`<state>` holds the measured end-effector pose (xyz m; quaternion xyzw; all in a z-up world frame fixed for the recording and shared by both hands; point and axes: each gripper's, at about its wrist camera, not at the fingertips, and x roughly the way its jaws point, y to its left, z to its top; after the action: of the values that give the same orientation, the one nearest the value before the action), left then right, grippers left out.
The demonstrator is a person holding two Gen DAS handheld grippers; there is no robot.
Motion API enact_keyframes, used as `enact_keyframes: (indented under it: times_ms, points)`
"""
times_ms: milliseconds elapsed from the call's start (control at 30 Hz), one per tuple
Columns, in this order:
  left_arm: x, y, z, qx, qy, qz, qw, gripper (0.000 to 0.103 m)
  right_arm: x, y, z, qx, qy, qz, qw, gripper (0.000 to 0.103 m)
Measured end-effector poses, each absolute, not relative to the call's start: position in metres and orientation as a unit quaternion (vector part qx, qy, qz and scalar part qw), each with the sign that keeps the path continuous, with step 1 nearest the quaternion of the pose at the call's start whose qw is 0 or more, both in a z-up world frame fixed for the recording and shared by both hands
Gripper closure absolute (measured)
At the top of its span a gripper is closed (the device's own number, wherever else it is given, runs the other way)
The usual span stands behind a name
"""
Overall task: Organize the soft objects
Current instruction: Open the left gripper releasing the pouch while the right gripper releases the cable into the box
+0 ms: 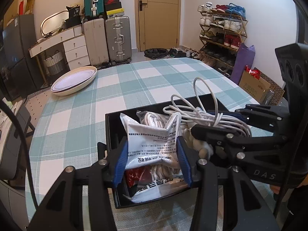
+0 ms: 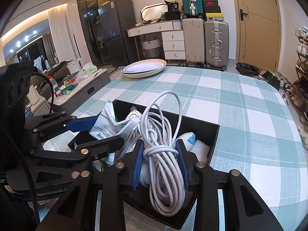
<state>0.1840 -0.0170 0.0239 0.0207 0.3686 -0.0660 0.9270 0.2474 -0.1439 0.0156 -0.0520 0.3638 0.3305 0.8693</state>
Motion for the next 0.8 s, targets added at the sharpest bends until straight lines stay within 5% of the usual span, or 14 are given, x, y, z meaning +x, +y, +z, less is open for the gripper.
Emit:
enact_keyframes:
  times_ms: [133, 200, 500, 800]
  points:
    - [0.183, -0.018, 0.021, 0.02, 0.373, -0.069, 0.925, 0.054, 0.245, -0.145, 0.017, -0.065, 0.355, 0.331, 0.872, 0.066]
    - [0.182, -0.019, 0.02, 0.024, 0.374, -0.068, 0.925, 0.052, 0.243, -0.149, 0.019, -0.068, 0.347, 0.326, 0.877, 0.054]
    - [0.174, -0.022, 0.019, 0.021, 0.369, -0.063, 0.927, 0.052, 0.224, -0.169, 0.035, -0.068, 0.324, 0.333, 0.883, 0.032]
    - [0.169, -0.018, 0.022, 0.002, 0.374, -0.071, 0.925, 0.049, 0.209, -0.183, 0.037, -0.054, 0.326, 0.324, 0.886, 0.021]
